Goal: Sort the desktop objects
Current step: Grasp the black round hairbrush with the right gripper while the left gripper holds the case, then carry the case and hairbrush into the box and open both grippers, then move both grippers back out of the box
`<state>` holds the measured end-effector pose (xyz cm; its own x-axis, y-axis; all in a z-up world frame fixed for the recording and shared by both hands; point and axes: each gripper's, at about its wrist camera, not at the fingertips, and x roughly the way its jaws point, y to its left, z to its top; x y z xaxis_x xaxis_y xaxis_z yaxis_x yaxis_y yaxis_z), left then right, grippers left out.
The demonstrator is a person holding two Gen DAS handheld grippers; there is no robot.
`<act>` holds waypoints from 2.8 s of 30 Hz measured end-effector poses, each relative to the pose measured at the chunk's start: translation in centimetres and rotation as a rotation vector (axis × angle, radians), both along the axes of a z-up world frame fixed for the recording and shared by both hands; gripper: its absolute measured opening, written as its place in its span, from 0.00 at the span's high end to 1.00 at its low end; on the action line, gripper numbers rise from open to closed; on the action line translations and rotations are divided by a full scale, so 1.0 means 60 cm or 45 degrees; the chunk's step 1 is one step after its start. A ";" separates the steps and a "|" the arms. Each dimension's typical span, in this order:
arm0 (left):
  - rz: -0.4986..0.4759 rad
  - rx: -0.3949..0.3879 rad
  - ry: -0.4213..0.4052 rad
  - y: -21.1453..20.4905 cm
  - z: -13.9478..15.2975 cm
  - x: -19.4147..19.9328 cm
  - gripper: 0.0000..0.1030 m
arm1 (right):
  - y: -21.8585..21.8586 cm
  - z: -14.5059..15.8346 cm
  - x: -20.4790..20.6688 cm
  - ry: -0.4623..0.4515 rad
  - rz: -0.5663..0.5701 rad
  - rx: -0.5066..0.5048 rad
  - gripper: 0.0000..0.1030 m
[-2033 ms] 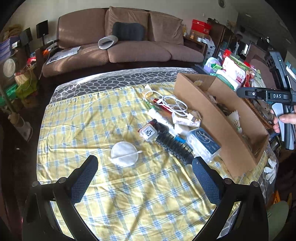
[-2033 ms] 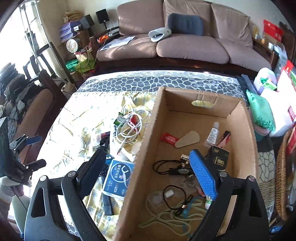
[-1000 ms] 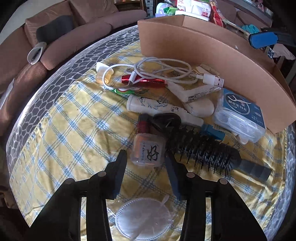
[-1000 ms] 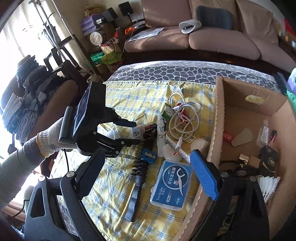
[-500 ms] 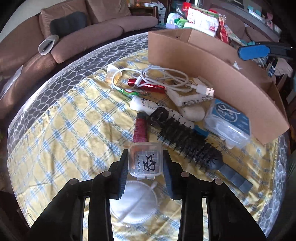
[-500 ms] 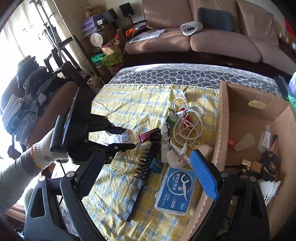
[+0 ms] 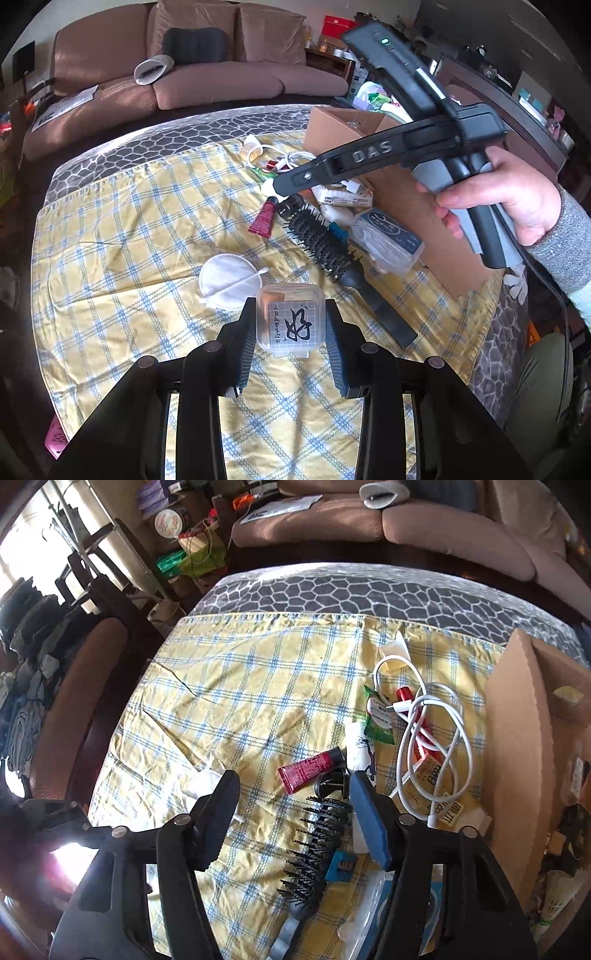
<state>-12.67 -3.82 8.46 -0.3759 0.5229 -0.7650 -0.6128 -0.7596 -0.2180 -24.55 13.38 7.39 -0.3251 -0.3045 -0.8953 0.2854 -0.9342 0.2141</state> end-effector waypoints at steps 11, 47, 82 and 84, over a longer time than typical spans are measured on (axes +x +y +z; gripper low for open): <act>0.003 0.028 0.021 -0.007 0.021 -0.008 0.66 | -0.019 -0.044 -0.027 -0.063 -0.052 0.173 0.51; -0.401 -0.082 0.007 0.477 0.065 0.068 0.66 | 0.434 0.083 0.227 -0.011 -0.265 0.115 0.77; -0.181 -0.117 0.265 0.462 0.134 0.148 0.00 | 0.469 0.125 0.321 0.190 -0.388 -0.001 0.00; -0.135 -0.081 0.268 0.427 0.150 0.155 0.00 | 0.463 0.143 0.334 0.219 -0.389 -0.021 0.00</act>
